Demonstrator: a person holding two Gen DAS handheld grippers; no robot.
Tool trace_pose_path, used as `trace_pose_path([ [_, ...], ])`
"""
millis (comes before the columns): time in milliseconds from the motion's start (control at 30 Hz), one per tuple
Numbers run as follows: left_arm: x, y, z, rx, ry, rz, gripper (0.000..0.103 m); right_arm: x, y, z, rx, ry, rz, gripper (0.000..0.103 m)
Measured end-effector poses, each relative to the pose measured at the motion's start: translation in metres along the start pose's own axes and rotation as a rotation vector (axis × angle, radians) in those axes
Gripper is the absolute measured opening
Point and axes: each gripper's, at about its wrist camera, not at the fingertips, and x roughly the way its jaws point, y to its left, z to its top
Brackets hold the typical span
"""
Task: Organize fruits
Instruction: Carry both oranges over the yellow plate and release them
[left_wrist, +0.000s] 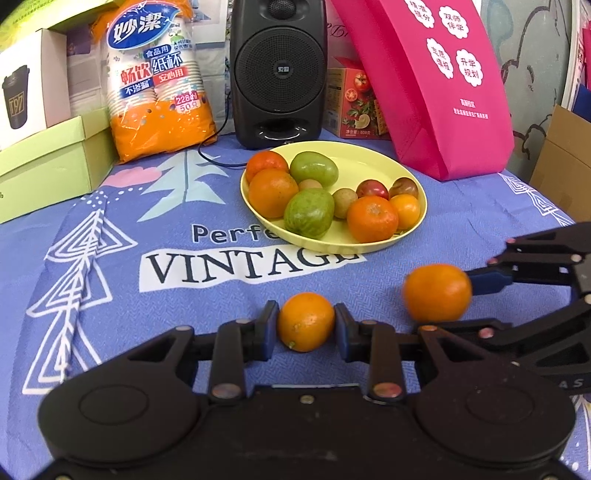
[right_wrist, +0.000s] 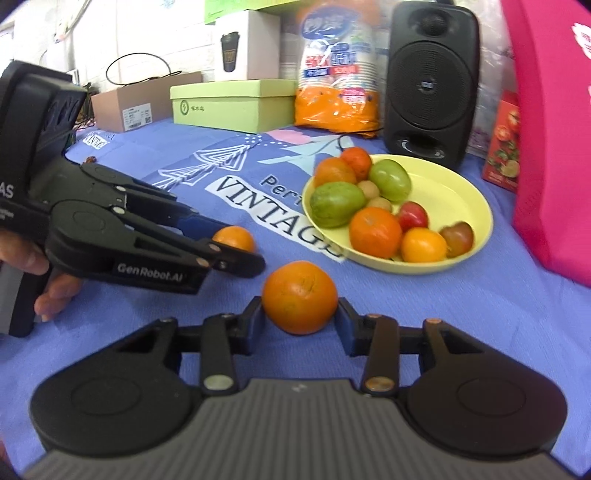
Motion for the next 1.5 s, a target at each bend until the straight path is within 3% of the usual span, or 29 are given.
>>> trace_pose_path([
  [533, -0.018, -0.009, -0.007, -0.016, 0.025, 0.058, 0.031, -0.037, -0.012, -0.029, 0.081, -0.004, -0.079, 0.04],
  [967, -0.051, -0.021, 0.018, 0.084, -0.023, 0.045, 0.031, -0.057, -0.02, -0.038, 0.048, -0.009, -0.109, 0.04],
  [1300, -0.037, -0.016, 0.077, 0.11, -0.067, -0.032, 0.031, -0.048, -0.055, 0.01, 0.003, -0.048, -0.13, 0.04],
  [1500, 0.015, -0.02, 0.124, 0.121, -0.08, 0.014, 0.031, -0.012, -0.077, 0.052, -0.016, -0.069, -0.147, 0.04],
])
